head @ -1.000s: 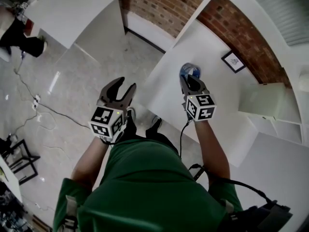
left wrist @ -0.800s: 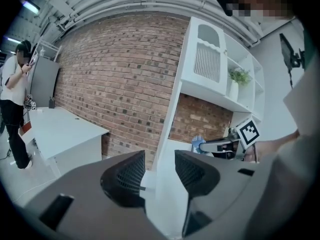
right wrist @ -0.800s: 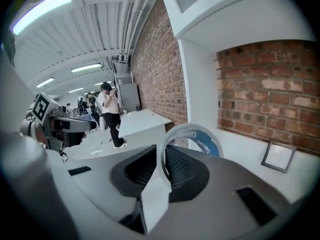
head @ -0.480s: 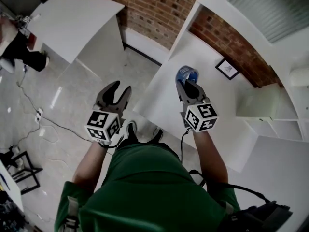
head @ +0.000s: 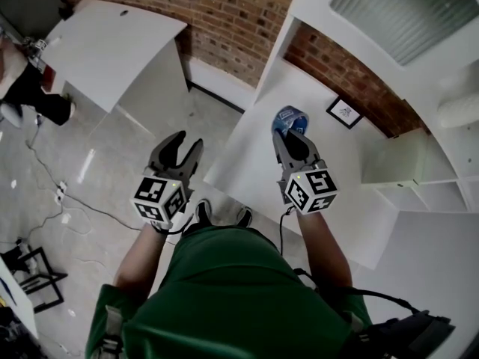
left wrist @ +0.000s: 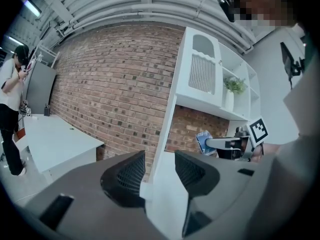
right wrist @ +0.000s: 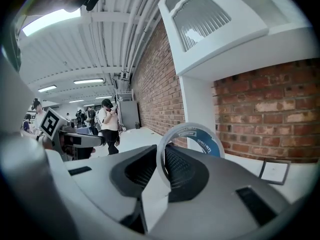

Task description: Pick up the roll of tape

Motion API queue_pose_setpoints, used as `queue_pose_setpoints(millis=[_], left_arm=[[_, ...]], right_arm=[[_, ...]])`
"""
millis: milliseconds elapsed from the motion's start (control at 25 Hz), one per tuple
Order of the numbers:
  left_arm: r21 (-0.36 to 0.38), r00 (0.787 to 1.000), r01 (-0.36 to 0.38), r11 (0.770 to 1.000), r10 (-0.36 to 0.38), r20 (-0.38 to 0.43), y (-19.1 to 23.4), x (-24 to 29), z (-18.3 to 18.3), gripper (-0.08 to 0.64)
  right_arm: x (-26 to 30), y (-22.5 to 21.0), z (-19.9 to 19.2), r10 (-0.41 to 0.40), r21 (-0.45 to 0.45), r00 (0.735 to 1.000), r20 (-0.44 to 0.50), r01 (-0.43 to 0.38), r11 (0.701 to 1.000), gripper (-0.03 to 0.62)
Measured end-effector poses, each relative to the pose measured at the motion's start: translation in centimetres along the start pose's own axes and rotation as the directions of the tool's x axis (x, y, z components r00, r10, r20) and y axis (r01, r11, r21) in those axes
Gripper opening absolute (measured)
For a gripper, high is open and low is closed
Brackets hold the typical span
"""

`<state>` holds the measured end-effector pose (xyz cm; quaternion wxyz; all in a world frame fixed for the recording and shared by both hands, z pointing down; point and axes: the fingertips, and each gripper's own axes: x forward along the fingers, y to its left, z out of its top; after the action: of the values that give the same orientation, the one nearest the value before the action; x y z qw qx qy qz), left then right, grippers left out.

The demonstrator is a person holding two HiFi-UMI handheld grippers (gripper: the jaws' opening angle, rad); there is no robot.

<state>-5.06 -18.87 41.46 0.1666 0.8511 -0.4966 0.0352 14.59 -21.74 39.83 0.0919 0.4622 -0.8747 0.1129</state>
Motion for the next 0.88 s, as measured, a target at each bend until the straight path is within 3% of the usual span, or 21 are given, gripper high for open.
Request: queue_pose_setpoints(millis=[360,720,880], left_arm=[[0.004,1.0,0.009,1.0,-0.009,0.017,-0.7,-0.4,0.7,0.193],[-0.002,0.999,-0.001,1.0,0.002,0.035,-0.4,-0.2,1.3,0.193],[0.011,0.996,-0.008,1.0,0.007,0.083,-0.5,-0.4,3.0,0.193]], right_arm=[[-1.9,1.5,2.8,0.038,0.009,0.995,0.089,-0.039,0.999,0.067],[-3.5,3.7,6.7,0.129,-0.031,0.971,0.202,-0.125,0.992,0.067],[-4.1,4.1,7.8,0.144,-0.042,0.961,0.237,-0.138,0.99,0.067]])
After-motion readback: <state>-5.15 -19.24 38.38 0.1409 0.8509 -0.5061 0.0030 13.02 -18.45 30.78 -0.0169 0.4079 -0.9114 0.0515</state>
